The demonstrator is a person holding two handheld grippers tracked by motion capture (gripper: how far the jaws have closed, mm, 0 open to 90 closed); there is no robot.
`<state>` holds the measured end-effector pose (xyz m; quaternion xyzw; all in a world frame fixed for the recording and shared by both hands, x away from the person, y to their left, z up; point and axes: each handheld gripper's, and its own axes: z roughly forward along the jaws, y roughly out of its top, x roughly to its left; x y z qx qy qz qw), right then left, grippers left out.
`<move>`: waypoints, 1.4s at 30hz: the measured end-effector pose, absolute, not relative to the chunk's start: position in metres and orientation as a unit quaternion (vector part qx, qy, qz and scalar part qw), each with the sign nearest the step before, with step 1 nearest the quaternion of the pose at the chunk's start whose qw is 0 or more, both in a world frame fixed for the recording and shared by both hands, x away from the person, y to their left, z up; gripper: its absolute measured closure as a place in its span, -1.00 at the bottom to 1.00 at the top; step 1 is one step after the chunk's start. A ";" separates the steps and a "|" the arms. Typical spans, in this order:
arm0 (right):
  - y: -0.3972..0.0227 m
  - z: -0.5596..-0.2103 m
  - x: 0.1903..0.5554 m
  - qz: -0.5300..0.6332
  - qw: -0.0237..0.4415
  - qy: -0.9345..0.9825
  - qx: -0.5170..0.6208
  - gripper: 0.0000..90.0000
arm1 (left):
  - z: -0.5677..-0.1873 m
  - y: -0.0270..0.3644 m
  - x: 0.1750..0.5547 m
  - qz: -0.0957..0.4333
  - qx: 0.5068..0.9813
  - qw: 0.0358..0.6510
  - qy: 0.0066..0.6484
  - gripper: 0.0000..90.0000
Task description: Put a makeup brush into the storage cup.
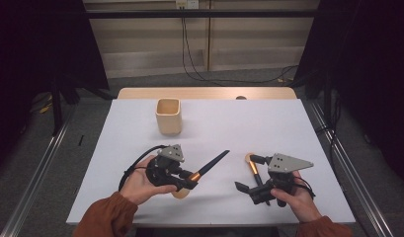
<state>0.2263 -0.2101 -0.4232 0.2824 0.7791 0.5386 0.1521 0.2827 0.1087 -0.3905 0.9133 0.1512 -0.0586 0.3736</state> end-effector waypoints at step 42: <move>-0.151 -0.384 0.265 0.375 0.041 0.915 0.144 -0.94 | -0.386 0.084 0.286 -0.045 0.969 0.229 0.085 0.45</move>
